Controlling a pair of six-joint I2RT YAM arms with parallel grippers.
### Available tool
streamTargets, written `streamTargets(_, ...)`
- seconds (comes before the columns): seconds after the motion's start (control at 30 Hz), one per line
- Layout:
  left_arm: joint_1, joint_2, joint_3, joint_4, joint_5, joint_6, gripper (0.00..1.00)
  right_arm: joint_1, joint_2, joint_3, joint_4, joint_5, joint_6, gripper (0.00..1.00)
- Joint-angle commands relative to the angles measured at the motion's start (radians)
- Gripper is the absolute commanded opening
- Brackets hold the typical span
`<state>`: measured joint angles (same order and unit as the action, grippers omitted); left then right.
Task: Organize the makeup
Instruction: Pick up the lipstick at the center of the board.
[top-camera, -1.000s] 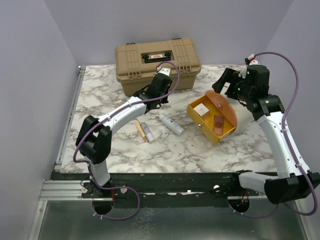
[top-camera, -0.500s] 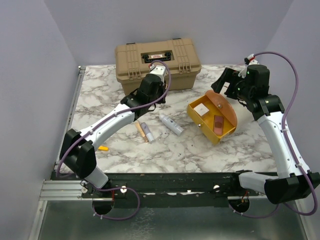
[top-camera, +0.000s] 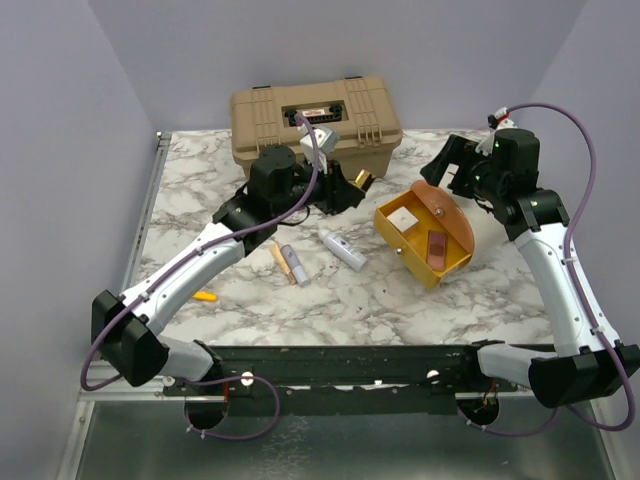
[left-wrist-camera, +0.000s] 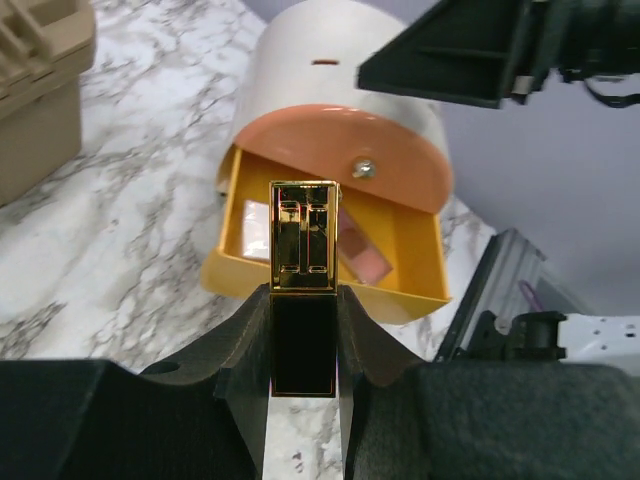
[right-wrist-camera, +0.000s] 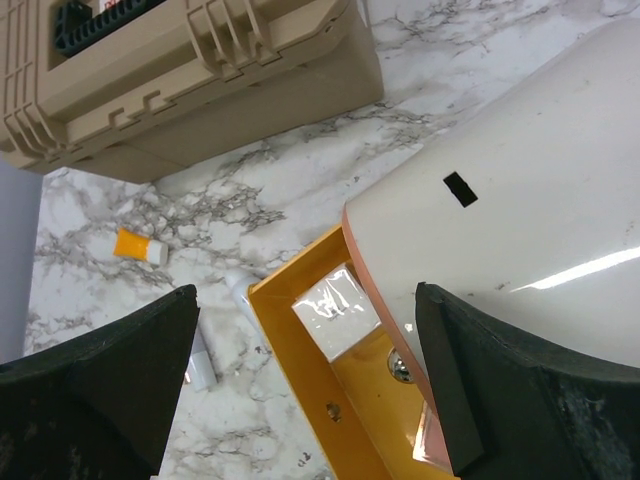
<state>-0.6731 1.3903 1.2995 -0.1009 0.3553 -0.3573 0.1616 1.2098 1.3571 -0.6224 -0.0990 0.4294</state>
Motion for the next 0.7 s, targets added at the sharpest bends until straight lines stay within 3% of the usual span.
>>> streamTargets(0.0, -0.068, -0.047, -0.07, 0.067, 0.106, -0.062, 0.09, -0.005, 0.008, 0.049, 0.02, -0.034, 0.008, 0.95)
streamTargets(0.23, -0.228, 0.021, -0.064, 0.069, 0.031, -0.036, 0.09, -0.005, 0.013, 0.048, 0.025, -0.044, 0.021, 0.95)
streamTargets(0.37, -0.251, 0.065, -0.042, 0.069, 0.021, -0.033, 0.09, -0.005, 0.011, 0.041, 0.021, -0.037, 0.027, 0.95)
streamTargets(0.67, -0.3, 0.142, 0.004, 0.097, -0.159, -0.128, 0.09, -0.006, -0.05, 0.025, 0.026, 0.051, 0.037, 0.94)
